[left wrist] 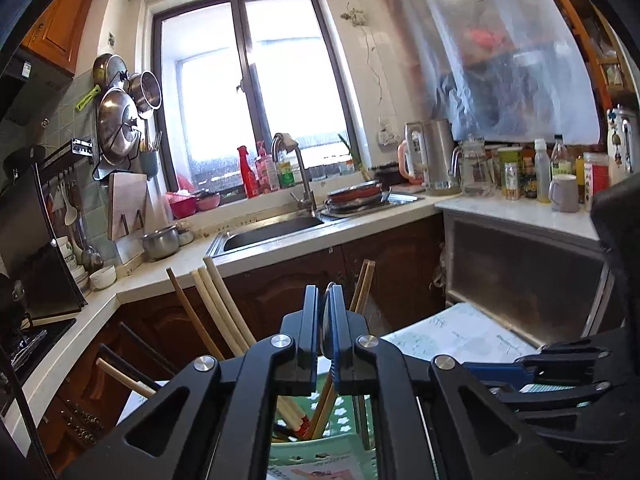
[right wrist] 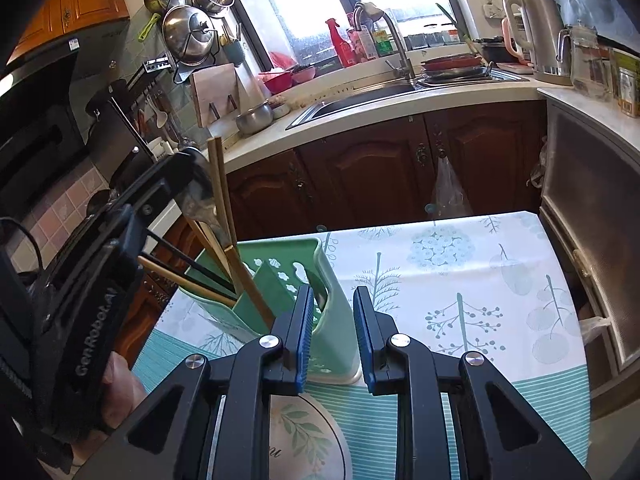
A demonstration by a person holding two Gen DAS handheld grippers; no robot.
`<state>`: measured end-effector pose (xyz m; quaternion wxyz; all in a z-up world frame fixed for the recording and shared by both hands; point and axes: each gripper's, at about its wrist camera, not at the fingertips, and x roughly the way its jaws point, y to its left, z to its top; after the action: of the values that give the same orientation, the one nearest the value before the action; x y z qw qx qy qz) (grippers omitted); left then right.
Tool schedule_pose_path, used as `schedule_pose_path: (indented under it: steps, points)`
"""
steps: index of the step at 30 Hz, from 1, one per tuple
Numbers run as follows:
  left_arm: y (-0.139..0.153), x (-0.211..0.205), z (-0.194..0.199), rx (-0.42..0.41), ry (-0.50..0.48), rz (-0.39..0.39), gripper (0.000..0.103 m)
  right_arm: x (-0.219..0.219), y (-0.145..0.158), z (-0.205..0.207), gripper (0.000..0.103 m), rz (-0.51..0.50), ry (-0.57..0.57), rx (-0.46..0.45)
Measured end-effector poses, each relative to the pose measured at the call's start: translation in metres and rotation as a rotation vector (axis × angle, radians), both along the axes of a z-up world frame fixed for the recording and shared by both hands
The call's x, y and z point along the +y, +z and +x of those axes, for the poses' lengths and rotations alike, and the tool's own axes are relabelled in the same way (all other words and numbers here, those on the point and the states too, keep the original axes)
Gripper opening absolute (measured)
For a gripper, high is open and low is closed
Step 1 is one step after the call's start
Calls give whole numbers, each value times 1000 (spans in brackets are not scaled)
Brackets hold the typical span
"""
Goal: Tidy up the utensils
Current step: 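Lower both spoons into the green holder and open both tools, then move both tools back down toward the remaining utensils on the placemat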
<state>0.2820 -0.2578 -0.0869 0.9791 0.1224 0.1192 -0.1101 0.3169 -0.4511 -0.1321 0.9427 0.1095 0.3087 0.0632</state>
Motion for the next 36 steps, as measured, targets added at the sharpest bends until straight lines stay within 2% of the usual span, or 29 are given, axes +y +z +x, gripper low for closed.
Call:
schedule_pose_path:
  steps: [2, 6, 8, 15, 19, 24, 27, 30, 33, 34, 36]
  points:
    - [-1, 6, 4, 36, 2, -10, 6, 2, -1, -2, 22, -6, 5, 0]
    - [9, 22, 7, 103, -3, -69, 27, 10, 3, -4, 22, -13, 16, -2]
    - [13, 28, 5, 124, -6, -75, 31, 15, 4, -6, 22, -15, 24, -2]
    - [23, 56, -9, 274, 8, -129, 31, 28, 9, -19, 22, -48, 53, 32]
    - [22, 69, -28, 342, 7, -127, 31, 35, 10, -34, 22, -50, 64, 59]
    - [11, 83, -61, 445, 2, -117, 31, 40, 14, -60, 22, -52, 62, 69]
    - [-2, 95, -82, 508, 31, -125, 31, 46, 21, -70, 21, -49, 56, 63]
    - [-13, 111, -93, 537, 80, -149, 31, 55, 33, -72, 22, -54, 53, 44]
    - [-20, 127, -97, 534, 133, -167, 31, 62, 47, -64, 30, -52, 51, 29]
    - [-21, 131, -96, 534, 144, -172, 31, 66, 52, -59, 37, -55, 46, 20]
    - [-23, 143, -87, 550, 180, -200, 31, 75, 61, -48, 38, -68, 33, 11]
